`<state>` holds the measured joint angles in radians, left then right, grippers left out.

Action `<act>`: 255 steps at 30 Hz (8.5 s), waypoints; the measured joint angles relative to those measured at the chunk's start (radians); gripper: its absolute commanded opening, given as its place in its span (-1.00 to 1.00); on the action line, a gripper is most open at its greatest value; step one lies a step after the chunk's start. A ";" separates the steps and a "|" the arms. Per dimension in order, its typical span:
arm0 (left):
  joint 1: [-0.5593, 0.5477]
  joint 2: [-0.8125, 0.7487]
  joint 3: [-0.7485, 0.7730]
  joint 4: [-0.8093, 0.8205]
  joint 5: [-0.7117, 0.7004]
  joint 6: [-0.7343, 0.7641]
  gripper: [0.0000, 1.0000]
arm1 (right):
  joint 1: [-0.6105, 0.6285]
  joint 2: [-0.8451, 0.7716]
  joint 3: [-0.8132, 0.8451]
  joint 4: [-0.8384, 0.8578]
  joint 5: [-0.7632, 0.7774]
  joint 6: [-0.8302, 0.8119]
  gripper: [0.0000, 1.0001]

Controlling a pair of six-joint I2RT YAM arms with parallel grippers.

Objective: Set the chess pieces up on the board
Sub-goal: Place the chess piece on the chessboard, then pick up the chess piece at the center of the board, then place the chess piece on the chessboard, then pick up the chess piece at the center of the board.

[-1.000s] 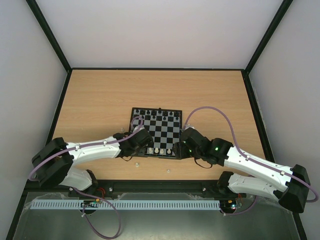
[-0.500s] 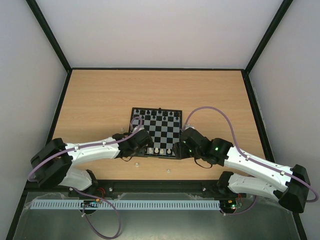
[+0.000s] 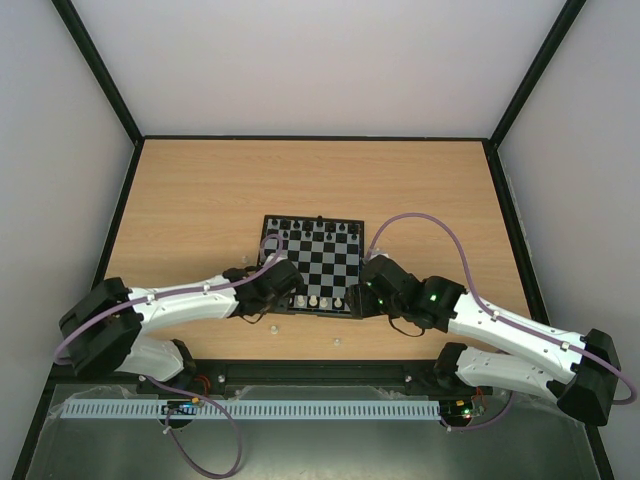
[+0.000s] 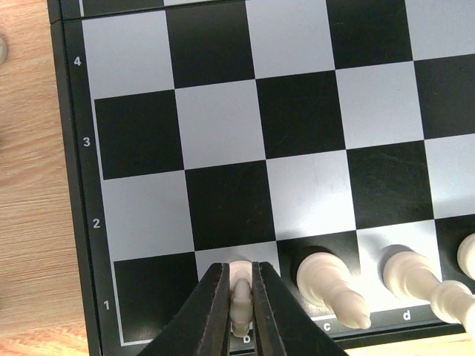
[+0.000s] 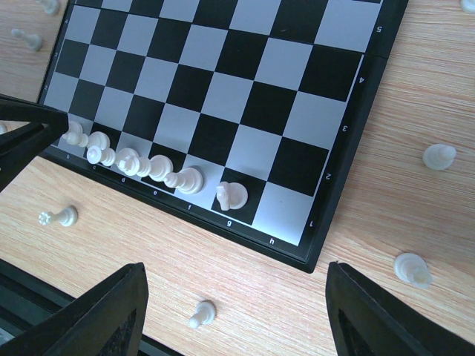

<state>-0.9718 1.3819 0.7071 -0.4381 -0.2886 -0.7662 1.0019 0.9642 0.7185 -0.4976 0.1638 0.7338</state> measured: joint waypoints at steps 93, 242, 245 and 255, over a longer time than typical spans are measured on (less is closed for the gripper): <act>-0.036 -0.562 -0.153 0.043 0.087 0.022 0.98 | -0.167 0.256 -0.112 -0.027 0.081 0.160 -0.58; -0.160 -0.043 -0.047 -0.174 0.189 -0.072 -0.85 | 0.010 -0.002 0.039 -0.027 -0.007 -0.042 0.96; -0.160 -0.036 -0.031 -0.175 0.183 -0.067 -0.85 | 0.010 -0.002 0.039 -0.027 -0.008 -0.043 0.96; -0.114 -0.069 0.080 -0.259 0.150 -0.046 -0.74 | 0.010 -0.003 0.039 -0.027 -0.025 -0.046 0.95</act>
<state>-1.0859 1.3132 0.7876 -0.6975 -0.1387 -0.8124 1.0119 0.9615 0.7570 -0.5247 0.1387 0.6876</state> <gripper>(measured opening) 0.122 0.975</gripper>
